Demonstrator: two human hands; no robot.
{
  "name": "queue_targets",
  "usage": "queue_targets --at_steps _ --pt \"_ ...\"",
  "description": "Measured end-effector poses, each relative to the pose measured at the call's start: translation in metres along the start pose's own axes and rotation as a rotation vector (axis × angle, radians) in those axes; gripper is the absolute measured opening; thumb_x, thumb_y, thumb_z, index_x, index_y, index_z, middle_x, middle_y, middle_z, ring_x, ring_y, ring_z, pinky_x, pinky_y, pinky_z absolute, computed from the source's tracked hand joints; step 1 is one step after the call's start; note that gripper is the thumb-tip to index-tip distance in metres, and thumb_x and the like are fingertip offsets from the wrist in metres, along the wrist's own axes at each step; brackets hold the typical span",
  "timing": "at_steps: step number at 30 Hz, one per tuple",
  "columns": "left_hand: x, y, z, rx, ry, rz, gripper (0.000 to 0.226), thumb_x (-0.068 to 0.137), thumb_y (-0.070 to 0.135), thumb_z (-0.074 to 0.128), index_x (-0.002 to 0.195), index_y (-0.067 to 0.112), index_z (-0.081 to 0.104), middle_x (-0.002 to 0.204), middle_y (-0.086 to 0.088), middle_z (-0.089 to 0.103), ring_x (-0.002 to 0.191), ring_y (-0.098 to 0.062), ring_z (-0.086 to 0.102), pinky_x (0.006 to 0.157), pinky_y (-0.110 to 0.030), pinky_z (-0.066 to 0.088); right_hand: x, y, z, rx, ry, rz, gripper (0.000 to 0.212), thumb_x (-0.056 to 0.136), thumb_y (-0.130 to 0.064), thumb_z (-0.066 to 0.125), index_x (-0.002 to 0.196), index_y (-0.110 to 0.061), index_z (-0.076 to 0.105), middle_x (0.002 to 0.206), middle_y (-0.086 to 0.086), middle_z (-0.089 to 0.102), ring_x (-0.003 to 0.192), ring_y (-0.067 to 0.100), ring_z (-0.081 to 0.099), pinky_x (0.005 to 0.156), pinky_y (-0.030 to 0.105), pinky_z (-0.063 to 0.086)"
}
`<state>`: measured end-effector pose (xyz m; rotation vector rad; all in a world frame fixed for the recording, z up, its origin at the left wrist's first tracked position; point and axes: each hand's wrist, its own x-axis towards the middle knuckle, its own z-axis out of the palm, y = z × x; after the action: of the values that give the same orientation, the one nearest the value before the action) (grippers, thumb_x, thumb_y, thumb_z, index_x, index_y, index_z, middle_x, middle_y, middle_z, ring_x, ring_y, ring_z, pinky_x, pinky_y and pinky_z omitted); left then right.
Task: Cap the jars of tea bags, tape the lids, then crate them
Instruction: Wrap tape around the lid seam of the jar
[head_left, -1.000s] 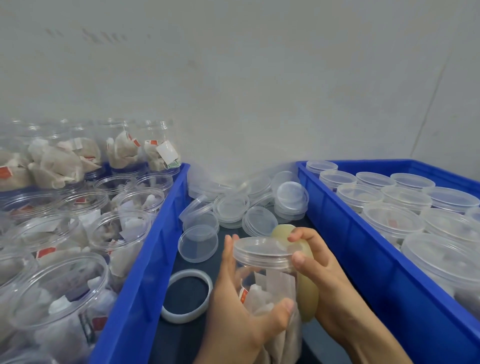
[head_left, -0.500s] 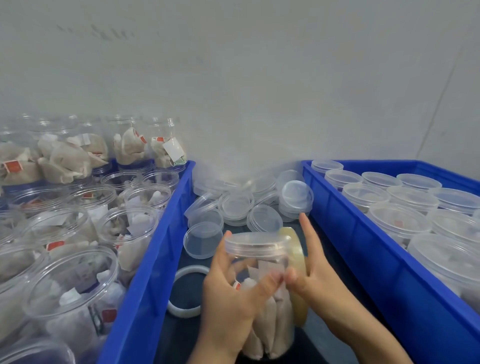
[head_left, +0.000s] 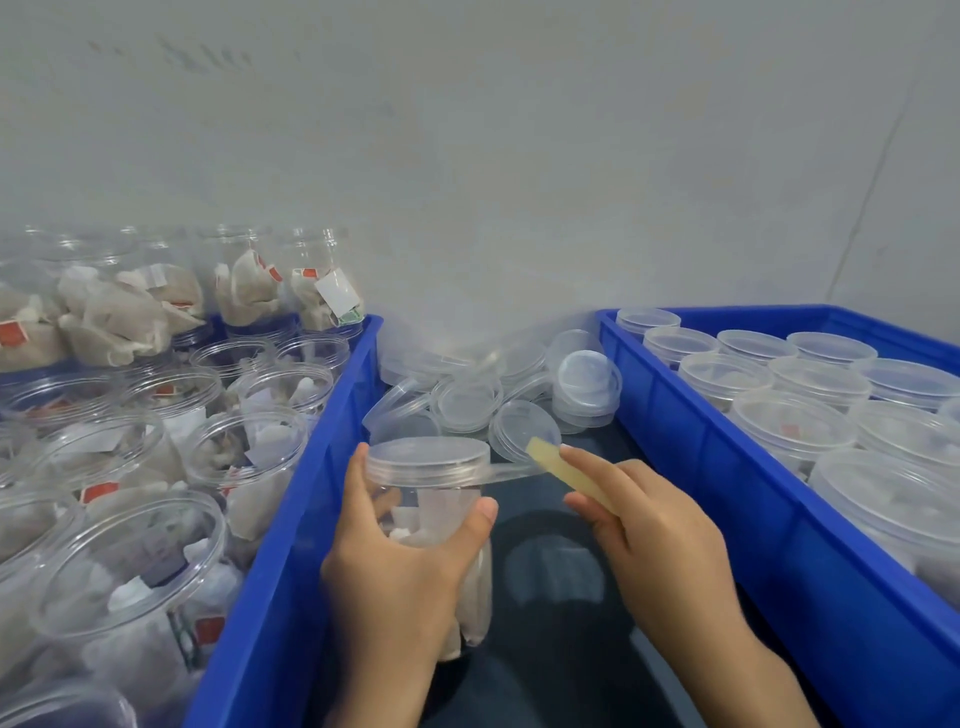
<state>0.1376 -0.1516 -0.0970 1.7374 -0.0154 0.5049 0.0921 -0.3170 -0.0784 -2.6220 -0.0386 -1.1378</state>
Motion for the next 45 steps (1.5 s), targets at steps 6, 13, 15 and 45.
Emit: queue_targets --at_steps 6,13,15,45 --pt "0.000 0.005 -0.003 -0.286 -0.303 -0.065 0.102 0.042 0.041 0.092 0.134 0.028 0.051 0.106 0.018 0.069 0.100 -0.003 0.066 0.092 -0.034 0.050 -0.001 0.007 0.009 0.001 -0.099 0.073 0.038 0.091 -0.037 0.044 0.119 -0.020 0.065 0.073 0.001 0.060 0.058 0.020 0.055 0.047 0.039 0.048" --pt "-0.007 0.015 -0.006 -0.486 -0.604 -0.031 0.072 0.043 0.039 0.081 0.111 0.023 0.064 0.105 0.004 0.072 0.095 -0.012 0.069 0.074 -0.017 0.052 0.004 0.019 0.019 -0.023 -0.112 0.137 0.035 0.093 -0.032 0.052 0.126 -0.024 0.059 0.086 0.003 0.060 0.074 0.024 0.056 0.062 0.036 0.045" --pt "-0.008 0.017 -0.006 -0.506 -0.673 -0.017 0.073 0.043 0.037 0.079 0.113 0.023 0.062 0.107 0.005 0.072 0.097 -0.010 0.068 0.074 -0.011 0.049 0.003 0.020 0.020 -0.009 -0.102 0.171 0.035 0.095 -0.039 0.048 0.127 -0.027 0.056 0.093 0.000 0.062 0.082 0.023 0.057 0.069 0.037 0.047" --pt "-0.011 0.027 -0.016 -0.698 -1.004 0.026 0.074 0.053 0.051 0.086 0.118 0.021 0.064 0.119 -0.006 0.067 0.112 -0.021 0.063 0.086 -0.020 0.050 0.002 0.000 0.018 0.050 0.157 0.388 0.064 0.088 -0.049 0.052 0.140 -0.015 0.040 0.089 0.001 0.063 0.077 0.026 0.061 0.064 0.035 0.043"
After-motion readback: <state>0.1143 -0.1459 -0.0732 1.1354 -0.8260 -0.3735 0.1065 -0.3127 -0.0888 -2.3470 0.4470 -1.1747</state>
